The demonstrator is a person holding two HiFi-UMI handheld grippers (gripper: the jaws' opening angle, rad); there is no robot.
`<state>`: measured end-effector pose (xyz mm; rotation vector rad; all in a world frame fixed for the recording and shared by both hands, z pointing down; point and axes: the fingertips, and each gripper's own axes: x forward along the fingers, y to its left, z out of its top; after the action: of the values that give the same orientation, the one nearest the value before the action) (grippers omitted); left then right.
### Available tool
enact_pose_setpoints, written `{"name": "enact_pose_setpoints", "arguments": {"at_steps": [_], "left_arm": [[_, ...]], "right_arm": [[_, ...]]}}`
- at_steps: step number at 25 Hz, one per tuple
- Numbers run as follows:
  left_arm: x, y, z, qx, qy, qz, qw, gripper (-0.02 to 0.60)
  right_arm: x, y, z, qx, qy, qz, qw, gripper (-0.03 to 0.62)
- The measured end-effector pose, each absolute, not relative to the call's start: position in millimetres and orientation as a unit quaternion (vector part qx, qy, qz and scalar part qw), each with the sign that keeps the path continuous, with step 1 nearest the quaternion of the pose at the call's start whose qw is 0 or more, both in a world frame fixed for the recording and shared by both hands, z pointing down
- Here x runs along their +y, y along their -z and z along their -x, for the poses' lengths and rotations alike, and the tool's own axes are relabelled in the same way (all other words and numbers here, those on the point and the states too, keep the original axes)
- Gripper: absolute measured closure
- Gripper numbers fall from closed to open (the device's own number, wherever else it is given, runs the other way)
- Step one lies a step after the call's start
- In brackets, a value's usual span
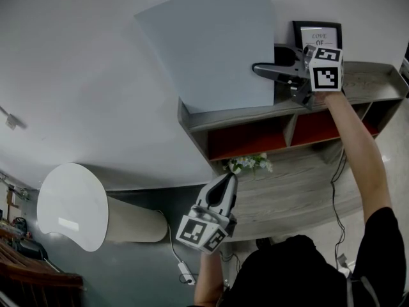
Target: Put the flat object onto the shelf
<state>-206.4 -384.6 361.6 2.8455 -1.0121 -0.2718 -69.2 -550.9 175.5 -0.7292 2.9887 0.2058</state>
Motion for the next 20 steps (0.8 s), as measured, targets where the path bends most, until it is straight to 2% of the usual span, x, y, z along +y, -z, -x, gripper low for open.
{"name": "enact_pose_setpoints", "arguments": {"at_steps": [15, 20], "left_arm": [[-381.0, -362.7, 208.4, -0.333, 0.091, -0.937, 0.057, 0.568], [-378.0, -366.5, 207.7, -0.331, 0.091, -0.937, 0.058, 0.568]], "right_arm": [[-552.2, -174.3, 67.1, 0.962, -0.07, 0.261, 0.032, 0.31], [-550.9, -171.8, 62.0, 0.96, -0.069, 0.269, 0.044, 0.29]]}}
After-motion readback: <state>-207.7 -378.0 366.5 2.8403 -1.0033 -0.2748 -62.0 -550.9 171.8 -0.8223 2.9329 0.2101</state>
